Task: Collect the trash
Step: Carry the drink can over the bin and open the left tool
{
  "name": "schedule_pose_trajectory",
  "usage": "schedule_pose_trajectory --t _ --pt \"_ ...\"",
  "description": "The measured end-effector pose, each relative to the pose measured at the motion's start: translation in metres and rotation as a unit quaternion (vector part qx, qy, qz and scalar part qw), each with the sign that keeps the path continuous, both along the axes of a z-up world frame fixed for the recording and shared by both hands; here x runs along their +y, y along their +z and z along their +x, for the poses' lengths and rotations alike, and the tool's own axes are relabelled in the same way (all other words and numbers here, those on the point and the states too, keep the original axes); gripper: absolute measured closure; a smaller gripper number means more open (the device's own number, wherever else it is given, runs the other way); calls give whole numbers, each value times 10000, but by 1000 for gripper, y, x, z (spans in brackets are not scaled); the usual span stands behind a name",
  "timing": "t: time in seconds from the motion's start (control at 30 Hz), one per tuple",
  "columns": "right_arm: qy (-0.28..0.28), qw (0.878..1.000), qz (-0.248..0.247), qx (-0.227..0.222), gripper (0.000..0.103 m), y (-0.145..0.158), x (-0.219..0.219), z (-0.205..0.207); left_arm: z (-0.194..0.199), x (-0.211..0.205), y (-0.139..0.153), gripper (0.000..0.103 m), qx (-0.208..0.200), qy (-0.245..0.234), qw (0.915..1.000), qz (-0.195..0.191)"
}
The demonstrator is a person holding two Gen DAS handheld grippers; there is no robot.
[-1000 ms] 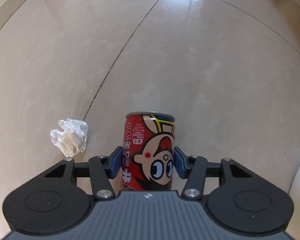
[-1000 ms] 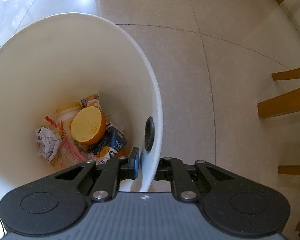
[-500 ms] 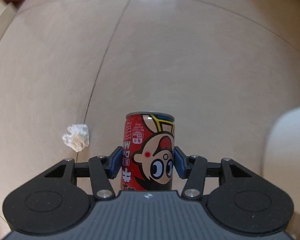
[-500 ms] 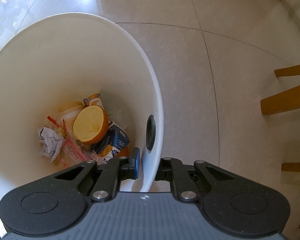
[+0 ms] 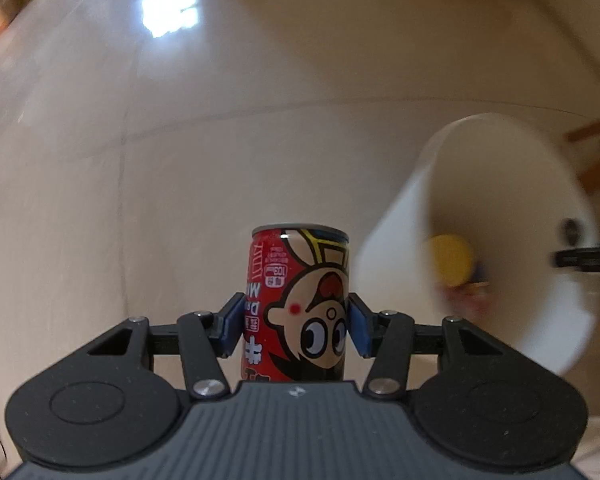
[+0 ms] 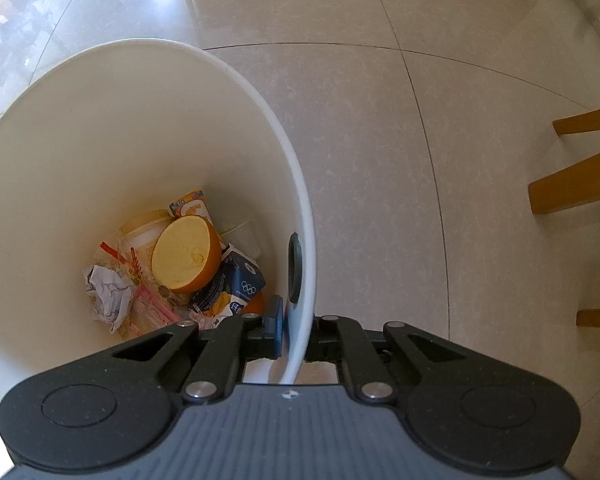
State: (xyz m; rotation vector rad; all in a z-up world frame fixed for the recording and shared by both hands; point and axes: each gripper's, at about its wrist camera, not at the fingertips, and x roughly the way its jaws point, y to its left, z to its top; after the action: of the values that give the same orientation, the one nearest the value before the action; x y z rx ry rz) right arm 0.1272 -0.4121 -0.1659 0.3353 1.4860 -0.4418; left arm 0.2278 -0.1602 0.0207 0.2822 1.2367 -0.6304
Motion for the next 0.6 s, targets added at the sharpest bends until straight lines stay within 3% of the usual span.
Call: schedule_pose_trajectory --t 0.2,0.5,0.53,0.57,0.6 --pt "-31 10000 17 3 94 -1 0 0 -26 -55 49 51 -162 -744 9961 -450" --pt "-28 10000 57 -28 94 1 -2 -1 -41 -100 40 49 35 -1204 9910 -577" --pt "-27 10000 65 -29 94 1 -2 -1 -41 -101 39 44 71 -1220 9909 -569" --pt "-28 10000 74 -32 94 1 -2 -1 -41 -101 38 26 121 -1204 9911 -559" --pt "-33 10000 80 -34 94 0 -2 -1 -40 -100 38 16 108 -1125 9920 -567"
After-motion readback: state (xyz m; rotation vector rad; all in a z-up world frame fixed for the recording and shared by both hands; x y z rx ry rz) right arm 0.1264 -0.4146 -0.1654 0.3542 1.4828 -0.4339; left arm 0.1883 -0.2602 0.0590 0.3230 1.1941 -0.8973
